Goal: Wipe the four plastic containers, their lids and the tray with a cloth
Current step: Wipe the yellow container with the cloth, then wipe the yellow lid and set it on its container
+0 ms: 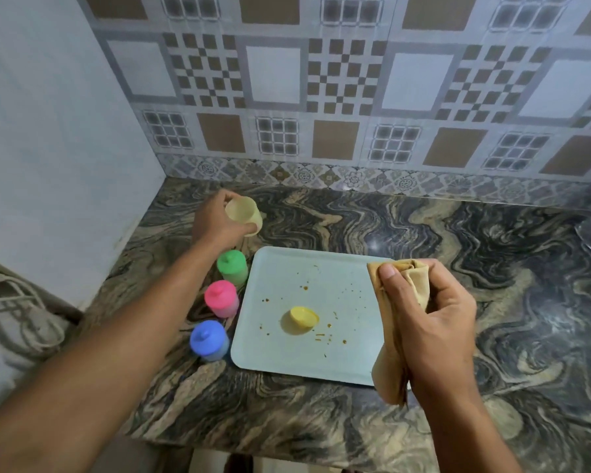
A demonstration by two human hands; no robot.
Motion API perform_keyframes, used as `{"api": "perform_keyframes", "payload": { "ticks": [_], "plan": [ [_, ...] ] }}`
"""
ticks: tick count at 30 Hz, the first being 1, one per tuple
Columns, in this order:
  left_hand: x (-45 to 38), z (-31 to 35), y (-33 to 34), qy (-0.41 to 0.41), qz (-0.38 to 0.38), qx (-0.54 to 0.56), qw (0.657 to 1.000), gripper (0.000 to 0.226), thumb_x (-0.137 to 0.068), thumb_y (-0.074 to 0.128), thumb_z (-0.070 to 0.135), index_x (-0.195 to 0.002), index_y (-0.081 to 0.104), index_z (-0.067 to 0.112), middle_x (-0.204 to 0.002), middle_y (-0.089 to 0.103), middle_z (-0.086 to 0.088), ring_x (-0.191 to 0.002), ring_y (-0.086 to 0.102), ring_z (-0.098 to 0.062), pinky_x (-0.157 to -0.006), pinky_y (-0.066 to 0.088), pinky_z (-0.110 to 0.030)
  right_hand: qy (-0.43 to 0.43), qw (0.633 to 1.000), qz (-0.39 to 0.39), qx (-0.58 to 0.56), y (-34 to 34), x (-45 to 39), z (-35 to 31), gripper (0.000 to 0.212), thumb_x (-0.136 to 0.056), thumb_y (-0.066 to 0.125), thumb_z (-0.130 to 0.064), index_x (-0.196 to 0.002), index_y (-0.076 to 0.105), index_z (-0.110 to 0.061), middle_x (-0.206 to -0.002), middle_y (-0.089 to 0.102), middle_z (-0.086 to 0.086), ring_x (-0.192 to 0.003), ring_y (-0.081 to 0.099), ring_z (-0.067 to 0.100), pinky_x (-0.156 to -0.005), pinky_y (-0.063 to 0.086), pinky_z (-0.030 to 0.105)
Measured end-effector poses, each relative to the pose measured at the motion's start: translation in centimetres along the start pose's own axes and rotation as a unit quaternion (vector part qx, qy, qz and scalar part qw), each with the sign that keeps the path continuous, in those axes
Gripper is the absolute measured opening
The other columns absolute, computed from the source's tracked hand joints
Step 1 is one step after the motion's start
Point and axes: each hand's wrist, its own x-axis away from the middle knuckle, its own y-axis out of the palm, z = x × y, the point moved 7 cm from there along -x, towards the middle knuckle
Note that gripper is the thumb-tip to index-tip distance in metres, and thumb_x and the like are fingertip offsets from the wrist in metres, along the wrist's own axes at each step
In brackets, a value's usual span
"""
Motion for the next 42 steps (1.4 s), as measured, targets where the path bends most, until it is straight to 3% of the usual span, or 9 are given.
{"api": "perform_keyframes", "payload": {
  "ticks": [10,18,22,25,28,31,34,37,42],
  "plan": [
    [-4.8,-3.7,5.2,-0.038,-0.080,-0.218,0.972,0.072,-0.062,0.101,0.031,-0.123,0.063,0.025,-0.135,0.062,-0.009,-0.124,0.063,-0.031,-0.098,0.054,-0.042,0.007,0.999,0.031,0.035,-0.9,-0.5,0.7,0.022,-0.091,0.074,-0.025,-0.084,0.065,-0.006,-0.064,0.062,-0.006,-0.059,0.052,0.006,-0.050,0.044,0.020],
    [-5.1,-5.7,7.0,-0.043,-0.109,-0.252,0.961,0.076,-0.064,0.097,0.024,-0.130,0.060,0.020,-0.137,0.063,-0.009,-0.125,0.062,-0.033,-0.096,0.056,-0.043,0.021,0.998,0.052,0.043,-1.8,-0.4,1.3,0.028,-0.086,0.072,-0.032,-0.087,0.065,-0.005,-0.064,0.060,-0.005,-0.058,0.049,0.007,-0.049,0.042,0.017],
    [-5.4,-5.7,6.9,-0.053,-0.142,-0.269,0.951,0.096,-0.058,0.100,0.040,-0.140,0.051,0.027,-0.148,0.047,-0.013,-0.134,0.054,-0.038,-0.105,0.051,-0.050,0.027,0.997,0.055,0.038,-2.1,-0.5,1.6,0.021,-0.092,0.073,-0.025,-0.088,0.066,-0.005,-0.065,0.061,-0.003,-0.059,0.051,0.009,-0.049,0.044,0.019],
    [-5.1,-3.2,6.1,0.014,-0.116,-0.248,0.962,0.085,-0.064,0.094,0.054,-0.135,0.055,0.028,-0.143,0.049,-0.013,-0.132,0.052,-0.038,-0.106,0.048,-0.050,0.021,0.997,0.056,0.043,-2.3,-0.9,1.6,0.018,-0.095,0.073,-0.019,-0.088,0.065,-0.005,-0.066,0.061,-0.005,-0.060,0.051,0.007,-0.051,0.044,0.019],
    [-1.7,0.9,6.2,0.170,-0.110,-0.152,0.967,0.051,-0.075,0.083,0.049,-0.115,0.068,0.023,-0.116,0.065,-0.006,-0.110,0.062,-0.032,-0.099,0.048,-0.043,0.017,0.997,0.062,0.048,-2.8,-1.2,1.8,0.016,-0.098,0.073,-0.017,-0.087,0.065,-0.008,-0.069,0.060,-0.004,-0.064,0.051,0.009,-0.055,0.044,0.022],
    [5.0,3.2,7.9,0.276,-0.204,-0.127,0.931,0.035,-0.076,0.064,0.053,-0.102,0.071,0.030,-0.097,0.067,0.009,-0.098,0.061,-0.020,-0.094,0.049,-0.045,0.015,0.996,0.062,0.056,-3.1,-1.4,2.2,0.016,-0.098,0.073,-0.016,-0.087,0.066,-0.008,-0.069,0.060,-0.007,-0.065,0.052,0.007,-0.056,0.045,0.023],
    [11.0,3.8,9.9,0.339,-0.258,-0.210,0.880,0.040,-0.075,0.055,0.060,-0.100,0.071,0.034,-0.093,0.065,0.015,-0.098,0.059,-0.016,-0.094,0.041,-0.044,0.012,0.996,0.059,0.058,-3.4,-1.2,2.5,0.017,-0.098,0.074,-0.015,-0.088,0.065,-0.004,-0.070,0.061,-0.006,-0.066,0.053,0.008,-0.058,0.046,0.024],
    [14.2,3.1,11.7,0.353,-0.280,-0.287,0.845,0.046,-0.073,0.058,0.063,-0.108,0.070,0.035,-0.102,0.064,0.012,-0.104,0.055,-0.017,-0.095,0.033,-0.042,0.014,0.997,0.055,0.050,-3.6,-0.7,2.8,0.017,-0.098,0.074,-0.016,-0.089,0.066,-0.004,-0.071,0.062,-0.005,-0.067,0.053,0.010,-0.058,0.046,0.026],
    [15.5,1.2,13.5,0.331,-0.273,-0.333,0.840,0.040,-0.081,0.062,0.056,-0.112,0.072,0.033,-0.109,0.067,0.008,-0.110,0.057,-0.020,-0.095,0.031,-0.042,0.018,0.997,0.063,0.032,-4.4,0.1,3.0,0.018,-0.098,0.073,-0.013,-0.089,0.064,-0.001,-0.069,0.061,-0.006,-0.063,0.052,0.008,-0.056,0.045,0.023]
  ]
}}
